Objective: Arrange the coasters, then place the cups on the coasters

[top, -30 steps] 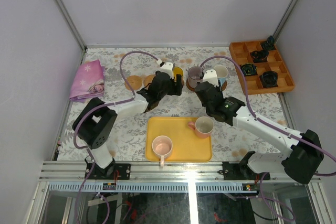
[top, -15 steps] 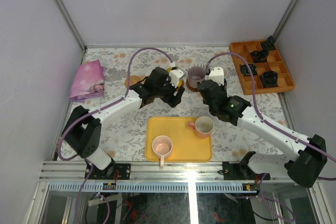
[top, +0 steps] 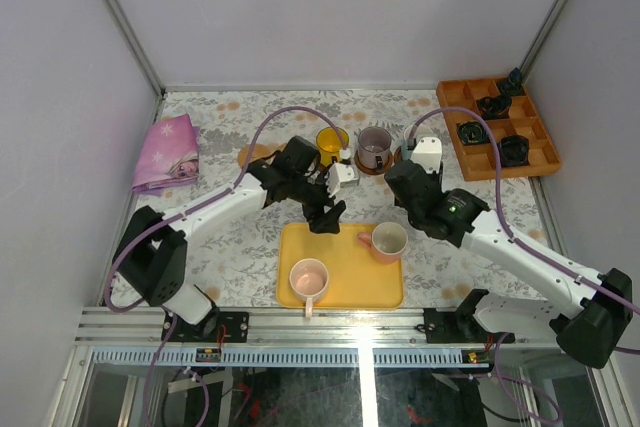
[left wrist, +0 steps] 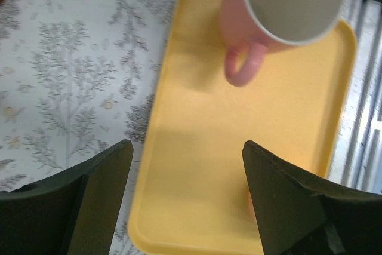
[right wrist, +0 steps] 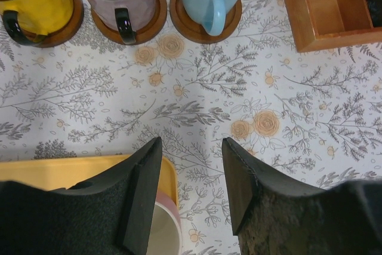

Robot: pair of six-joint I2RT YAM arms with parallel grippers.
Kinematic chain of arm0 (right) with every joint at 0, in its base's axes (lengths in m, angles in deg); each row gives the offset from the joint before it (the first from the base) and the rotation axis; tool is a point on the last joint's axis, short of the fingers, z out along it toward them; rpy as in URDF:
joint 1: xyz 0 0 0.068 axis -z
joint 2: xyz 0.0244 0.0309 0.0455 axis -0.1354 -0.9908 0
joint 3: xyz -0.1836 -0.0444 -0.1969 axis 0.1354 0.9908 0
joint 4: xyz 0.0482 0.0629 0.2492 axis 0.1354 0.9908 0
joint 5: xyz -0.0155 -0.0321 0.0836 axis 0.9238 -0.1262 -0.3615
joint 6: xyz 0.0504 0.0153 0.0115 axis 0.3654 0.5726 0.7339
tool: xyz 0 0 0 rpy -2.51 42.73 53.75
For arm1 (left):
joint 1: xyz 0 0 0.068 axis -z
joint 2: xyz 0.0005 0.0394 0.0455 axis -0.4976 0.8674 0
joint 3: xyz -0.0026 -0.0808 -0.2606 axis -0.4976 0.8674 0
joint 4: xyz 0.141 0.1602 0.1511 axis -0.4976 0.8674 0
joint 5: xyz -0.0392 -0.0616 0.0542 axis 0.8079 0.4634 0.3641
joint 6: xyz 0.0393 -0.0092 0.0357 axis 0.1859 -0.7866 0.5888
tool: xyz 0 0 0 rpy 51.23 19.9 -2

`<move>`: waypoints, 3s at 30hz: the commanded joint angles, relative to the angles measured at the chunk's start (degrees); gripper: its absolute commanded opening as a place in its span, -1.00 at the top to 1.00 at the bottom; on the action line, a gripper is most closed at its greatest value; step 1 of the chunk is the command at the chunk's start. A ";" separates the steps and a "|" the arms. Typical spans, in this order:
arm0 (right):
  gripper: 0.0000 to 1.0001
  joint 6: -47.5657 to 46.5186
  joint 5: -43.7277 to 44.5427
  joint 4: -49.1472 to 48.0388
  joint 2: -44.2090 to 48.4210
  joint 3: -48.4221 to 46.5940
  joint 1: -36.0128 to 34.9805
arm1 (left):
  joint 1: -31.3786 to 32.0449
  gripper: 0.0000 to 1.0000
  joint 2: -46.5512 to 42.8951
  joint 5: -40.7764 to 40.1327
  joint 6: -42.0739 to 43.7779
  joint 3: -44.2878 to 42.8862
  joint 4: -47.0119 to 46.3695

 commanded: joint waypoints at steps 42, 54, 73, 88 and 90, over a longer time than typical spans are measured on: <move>-0.04 3.29 -1.06 -2.45 -1.30 2.85 0.52 | 7.11 -0.37 10.37 7.59 -4.75 3.90 -27.41; -0.04 3.87 0.96 -2.06 -0.64 2.64 0.54 | 7.20 -0.22 13.31 9.57 -5.76 2.55 -27.48; -0.04 3.36 2.08 -1.94 0.21 3.12 0.52 | 7.17 1.00 17.17 12.77 -8.06 0.39 -28.05; 0.01 2.92 3.45 -3.56 1.61 3.45 0.52 | 7.09 1.00 5.17 5.80 -8.46 2.93 -26.85; 0.01 2.31 3.51 -4.57 1.66 3.46 0.58 | 6.75 1.00 2.61 3.74 -9.02 3.86 -26.29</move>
